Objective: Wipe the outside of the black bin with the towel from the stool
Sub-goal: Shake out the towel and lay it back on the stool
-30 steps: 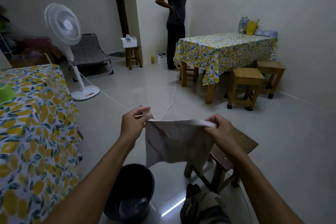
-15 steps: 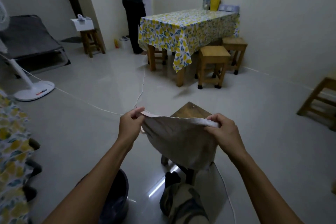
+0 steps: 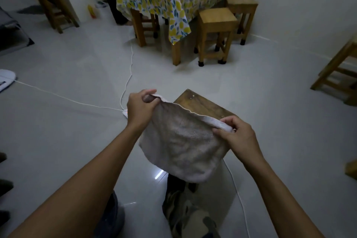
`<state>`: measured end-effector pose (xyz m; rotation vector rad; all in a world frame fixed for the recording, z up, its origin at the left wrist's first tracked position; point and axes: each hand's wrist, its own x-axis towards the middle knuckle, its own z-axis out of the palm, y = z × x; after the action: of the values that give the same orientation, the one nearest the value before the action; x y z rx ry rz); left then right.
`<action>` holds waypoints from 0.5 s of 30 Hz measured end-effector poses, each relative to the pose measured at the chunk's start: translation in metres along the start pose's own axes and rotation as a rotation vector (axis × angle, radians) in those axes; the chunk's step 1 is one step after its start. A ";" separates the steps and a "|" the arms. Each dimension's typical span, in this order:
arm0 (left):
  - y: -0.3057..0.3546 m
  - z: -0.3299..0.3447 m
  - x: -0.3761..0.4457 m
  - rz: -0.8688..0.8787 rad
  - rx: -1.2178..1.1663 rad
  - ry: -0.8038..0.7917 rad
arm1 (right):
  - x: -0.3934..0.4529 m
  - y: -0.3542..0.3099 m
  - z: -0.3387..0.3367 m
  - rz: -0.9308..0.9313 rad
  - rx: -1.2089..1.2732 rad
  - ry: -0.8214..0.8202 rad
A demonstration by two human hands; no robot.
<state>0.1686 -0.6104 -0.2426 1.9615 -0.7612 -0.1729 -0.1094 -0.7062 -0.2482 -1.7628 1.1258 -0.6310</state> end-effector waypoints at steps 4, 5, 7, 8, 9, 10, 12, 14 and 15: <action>-0.016 0.077 0.050 0.007 0.013 -0.109 | 0.047 0.033 -0.001 0.065 -0.032 0.070; -0.021 0.097 0.059 -0.011 0.007 -0.135 | 0.059 0.043 -0.001 0.078 -0.042 0.092; -0.031 0.134 0.075 -0.044 -0.011 -0.160 | 0.079 0.062 -0.001 0.102 -0.062 0.126; -0.036 0.149 0.081 -0.047 -0.015 -0.164 | 0.088 0.071 -0.001 0.116 -0.075 0.135; -0.042 0.163 0.086 -0.047 -0.011 -0.168 | 0.096 0.079 -0.001 0.130 -0.086 0.142; -0.047 0.175 0.090 -0.038 0.001 -0.169 | 0.104 0.087 -0.001 0.142 -0.093 0.152; -0.058 0.192 0.097 -0.008 0.032 -0.169 | 0.116 0.100 0.000 0.159 -0.098 0.178; -0.066 0.203 0.102 0.000 0.044 -0.168 | 0.126 0.109 0.000 0.176 -0.095 0.196; -0.069 0.207 0.106 -0.008 0.041 -0.171 | 0.129 0.112 0.000 0.181 -0.091 0.199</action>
<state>0.1948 -0.8050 -0.3850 2.0074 -0.8737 -0.3359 -0.0986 -0.8391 -0.3555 -1.6769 1.4539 -0.6637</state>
